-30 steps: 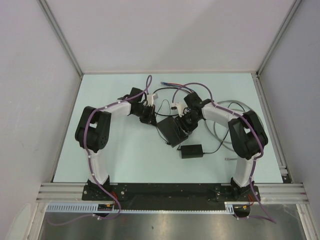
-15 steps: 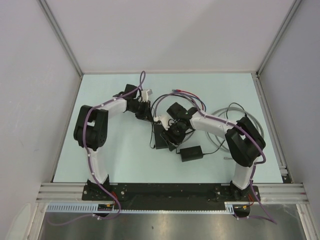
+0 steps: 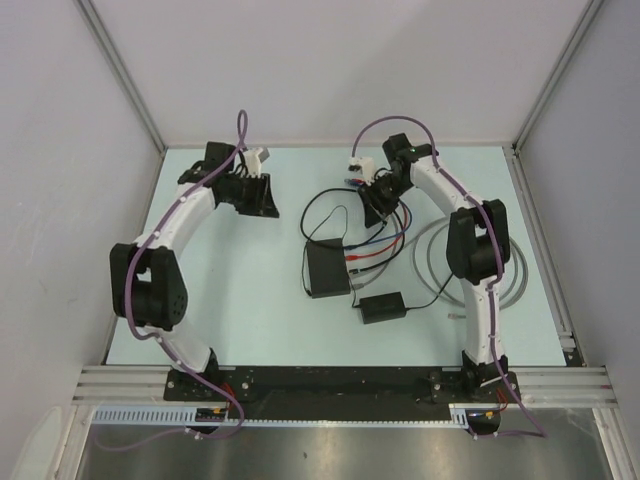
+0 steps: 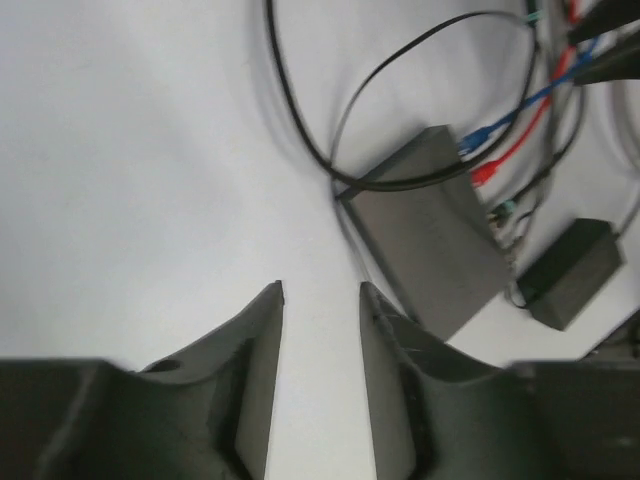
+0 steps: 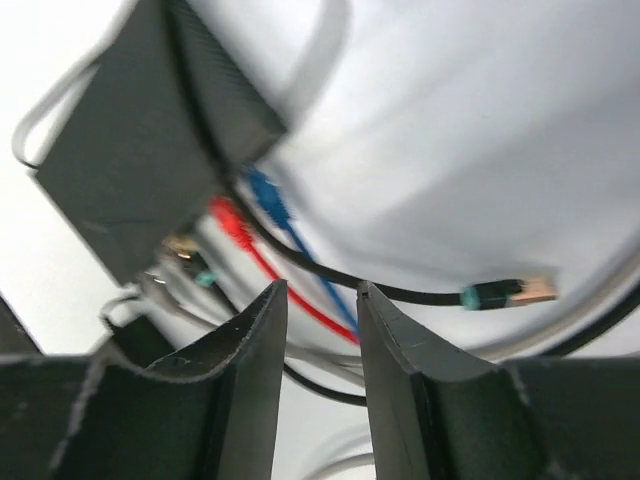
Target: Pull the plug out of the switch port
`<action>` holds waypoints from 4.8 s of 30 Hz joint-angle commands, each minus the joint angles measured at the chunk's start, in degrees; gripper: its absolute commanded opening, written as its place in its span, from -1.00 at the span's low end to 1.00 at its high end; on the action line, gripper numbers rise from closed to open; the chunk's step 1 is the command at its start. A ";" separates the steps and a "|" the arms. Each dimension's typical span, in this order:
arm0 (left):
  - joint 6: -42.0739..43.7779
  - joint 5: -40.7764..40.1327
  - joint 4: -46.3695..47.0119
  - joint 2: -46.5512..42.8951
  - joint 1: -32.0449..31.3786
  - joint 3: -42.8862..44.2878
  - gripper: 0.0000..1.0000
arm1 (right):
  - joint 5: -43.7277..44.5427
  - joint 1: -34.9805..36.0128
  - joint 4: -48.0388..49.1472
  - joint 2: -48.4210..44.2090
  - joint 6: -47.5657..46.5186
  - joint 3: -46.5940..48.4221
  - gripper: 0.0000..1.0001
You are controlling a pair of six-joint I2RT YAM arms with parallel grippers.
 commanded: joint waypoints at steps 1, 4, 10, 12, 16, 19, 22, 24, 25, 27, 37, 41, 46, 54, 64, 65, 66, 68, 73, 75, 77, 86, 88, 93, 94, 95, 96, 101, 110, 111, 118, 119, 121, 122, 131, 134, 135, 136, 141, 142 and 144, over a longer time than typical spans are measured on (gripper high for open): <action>2.56 15.05 6.36 -4.04 -3.22 3.19 -0.53 | -5.47 -1.37 -7.54 3.72 -10.38 5.31 -0.24; 2.90 17.95 4.98 1.30 -8.15 11.28 -0.95 | -9.15 -2.77 -9.64 4.42 -14.44 5.76 -0.15; 1.94 18.84 8.22 7.73 -11.59 6.64 -1.00 | -11.38 -2.87 -7.56 1.97 -19.19 0.85 0.07; 0.53 19.54 8.75 9.48 -11.68 4.19 -1.00 | -10.23 -1.90 -5.27 0.56 -20.77 -2.93 0.11; 1.23 20.07 8.48 12.82 -11.68 2.68 -1.00 | -7.33 -0.41 0.36 -2.42 -24.11 -8.91 0.11; 1.41 18.76 8.84 15.10 -12.30 2.06 -1.00 | -5.48 0.39 5.36 -3.31 -23.25 -12.17 0.10; 3.61 17.44 7.17 16.96 -13.00 2.77 -1.00 | -5.48 1.09 8.53 -3.40 -20.79 -12.79 0.09; 2.91 17.44 7.17 17.58 -13.09 2.68 -1.00 | -5.48 1.79 10.29 -3.22 -19.21 -12.88 0.08; 2.82 17.26 7.17 17.67 -13.18 2.51 -1.00 | -5.48 1.97 10.91 -3.14 -18.59 -13.05 0.08; 2.73 16.56 7.25 18.28 -13.18 1.89 -1.00 | -3.82 2.67 14.67 -2.96 -15.79 -13.58 0.08; 3.61 12.26 5.41 20.22 -13.18 2.59 -1.00 | -3.01 2.06 22.78 -1.73 -7.69 -12.62 0.04; 4.83 9.27 4.88 20.66 -12.92 3.56 -1.00 | -7.75 1.97 21.20 -1.38 -8.56 -11.38 -0.01; 5.36 8.65 3.30 21.98 -12.39 4.79 -1.00 | -10.31 2.58 17.77 1.34 -10.58 -9.63 -0.02; 6.24 8.56 3.21 21.36 -11.42 4.61 -1.00 | -12.59 3.64 17.07 4.34 -8.83 -5.15 -0.01; 6.42 8.12 3.56 21.62 -10.19 5.40 -1.00 | -12.34 4.60 16.00 -3.04 -18.82 -12.32 -0.19; 6.33 8.03 3.56 21.71 -10.19 5.49 -1.00 | -12.16 4.78 16.19 -3.83 -20.15 -13.30 -0.22; 6.33 8.03 3.56 21.80 -10.19 5.49 -1.00 | -11.99 5.13 16.19 -4.97 -21.30 -14.01 -0.24; 6.33 8.12 3.65 21.88 -10.19 5.49 -1.00 | -11.02 6.27 14.87 -5.24 -24.38 -15.33 -0.25; 6.24 8.03 3.65 21.97 -10.19 5.58 -1.00 | -9.01 7.07 20.12 -5.24 -22.72 -17.44 -0.23; 6.33 8.03 3.56 21.97 -10.19 5.58 -0.99 | -7.42 7.33 22.07 -5.07 -22.10 -18.23 -0.23; 6.33 7.95 3.56 21.89 -10.19 5.49 -1.00 | -6.45 7.24 24.53 -4.72 -21.57 -18.76 -0.22; 6.33 8.03 3.83 21.62 -10.19 4.62 -1.00 | -4.78 6.19 29.64 -4.10 -19.11 -18.33 -0.23; 6.33 8.21 3.91 21.80 -10.28 4.79 -1.00 | -4.51 6.10 29.37 -3.40 -19.55 -17.89 -0.22; 6.24 8.29 3.65 22.06 -10.28 5.23 -1.00 | -4.69 5.84 26.91 -1.03 -20.08 -15.17 -0.18; 6.24 8.30 3.65 22.15 -10.19 5.23 -1.00 | -4.86 5.84 26.30 -0.42 -19.99 -14.73 -0.16; 6.24 8.38 3.65 22.32 -10.28 5.23 -1.00 | -5.04 5.84 25.86 0.11 -19.99 -14.20 -0.15; 6.24 8.38 3.65 22.33 -10.28 5.23 -1.00 | -5.39 5.75 25.42 0.47 -19.38 -13.06 -0.13; 6.24 8.56 3.74 22.33 -10.19 5.14 -1.00 | -9.16 4.70 19.80 6.16 -14.73 -5.60 -0.04; 6.51 8.65 3.91 22.59 -10.19 5.23 -1.00 | -14.61 1.36 15.06 8.90 -9.87 2.74 0.01; 6.51 8.65 3.83 22.85 -10.28 5.32 -1.00 | -15.58 1.27 10.52 10.99 -10.58 4.25 -0.01; 6.42 8.65 3.65 23.20 -10.28 5.93 -1.00 | -18.57 1.35 3.35 15.76 -10.94 9.19 0.06; 6.42 8.65 3.56 23.20 -10.28 5.93 -1.00 | -18.66 1.44 3.36 15.94 -10.76 9.10 0.07; 6.33 8.56 3.56 23.20 -10.19 5.85 -1.00 | -19.28 1.53 3.18 16.63 -10.67 9.45 0.08; 6.50 8.56 3.56 23.20 -10.19 5.76 -1.00 | -19.45 1.62 2.83 16.90 -10.93 9.71 0.08; 6.59 8.21 3.65 23.03 -10.28 5.41 -1.00 | -25.16 0.83 -5.85 22.96 -10.23 16.39 0.07; 6.59 8.12 3.65 23.20 -10.37 5.41 -1.00 | -25.34 1.09 -7.19 24.63 -10.41 17.62 0.03; 6.59 8.21 3.65 23.20 -10.37 5.41 -1.00 | -25.34 1.18 -7.19 24.81 -10.23 17.54 0.02; 6.59 8.21 3.65 23.20 -10.37 5.41 -1.00 | -25.26 1.27 -7.02 24.99 -9.71 17.53 0.01; 6.59 8.12 3.56 23.47 -10.54 5.49 -1.00 | -26.40 1.18 -8.33 27.27 -8.83 18.15 -0.14; 6.68 7.95 3.56 23.38 -10.54 5.49 -1.00 | -26.40 1.18 -8.86 27.45 -9.09 18.41 -0.16; 6.68 7.86 3.65 23.55 -10.63 5.49 -1.00 | -26.83 0.83 -8.86 27.45 -8.65 18.33 -0.14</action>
